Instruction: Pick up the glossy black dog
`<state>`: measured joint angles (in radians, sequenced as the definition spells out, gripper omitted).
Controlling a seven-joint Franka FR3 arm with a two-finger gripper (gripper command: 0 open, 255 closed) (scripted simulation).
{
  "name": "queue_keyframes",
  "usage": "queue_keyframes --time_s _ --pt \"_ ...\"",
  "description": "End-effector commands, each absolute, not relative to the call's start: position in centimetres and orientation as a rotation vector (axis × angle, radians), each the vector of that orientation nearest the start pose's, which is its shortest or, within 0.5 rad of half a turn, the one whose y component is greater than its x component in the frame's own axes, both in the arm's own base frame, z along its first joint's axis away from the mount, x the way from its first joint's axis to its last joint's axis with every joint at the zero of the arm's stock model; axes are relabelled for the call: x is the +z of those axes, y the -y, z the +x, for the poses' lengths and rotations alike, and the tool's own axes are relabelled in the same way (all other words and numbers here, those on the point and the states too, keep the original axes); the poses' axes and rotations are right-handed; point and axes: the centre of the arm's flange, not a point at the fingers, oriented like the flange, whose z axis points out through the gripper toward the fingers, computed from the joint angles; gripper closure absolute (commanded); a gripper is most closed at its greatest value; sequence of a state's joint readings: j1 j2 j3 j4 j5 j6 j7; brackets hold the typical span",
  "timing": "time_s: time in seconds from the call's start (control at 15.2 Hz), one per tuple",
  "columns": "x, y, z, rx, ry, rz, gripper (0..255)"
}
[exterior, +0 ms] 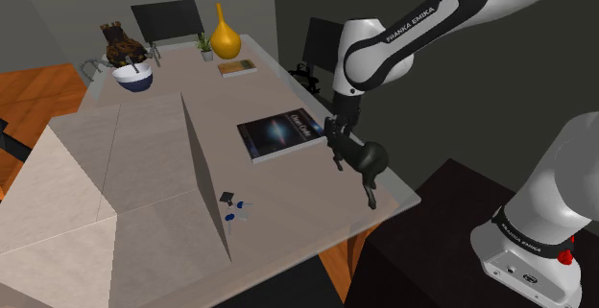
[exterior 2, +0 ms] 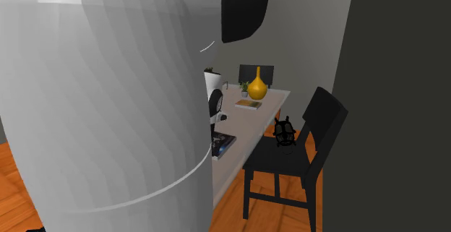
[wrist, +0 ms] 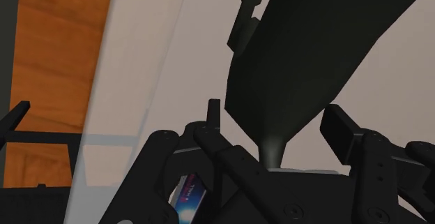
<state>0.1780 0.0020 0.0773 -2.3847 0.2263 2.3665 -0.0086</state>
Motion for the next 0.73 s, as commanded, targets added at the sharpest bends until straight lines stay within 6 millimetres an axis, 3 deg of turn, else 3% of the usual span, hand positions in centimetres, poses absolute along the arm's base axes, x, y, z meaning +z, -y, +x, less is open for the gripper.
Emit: queue_keyframes --time_s 0.0,0.66 --pt "32.8 -12.7 47.6 0.059 0.150 -2.984 255" --pt "38.0 -12.7 47.6 0.059 0.150 -2.984 255"
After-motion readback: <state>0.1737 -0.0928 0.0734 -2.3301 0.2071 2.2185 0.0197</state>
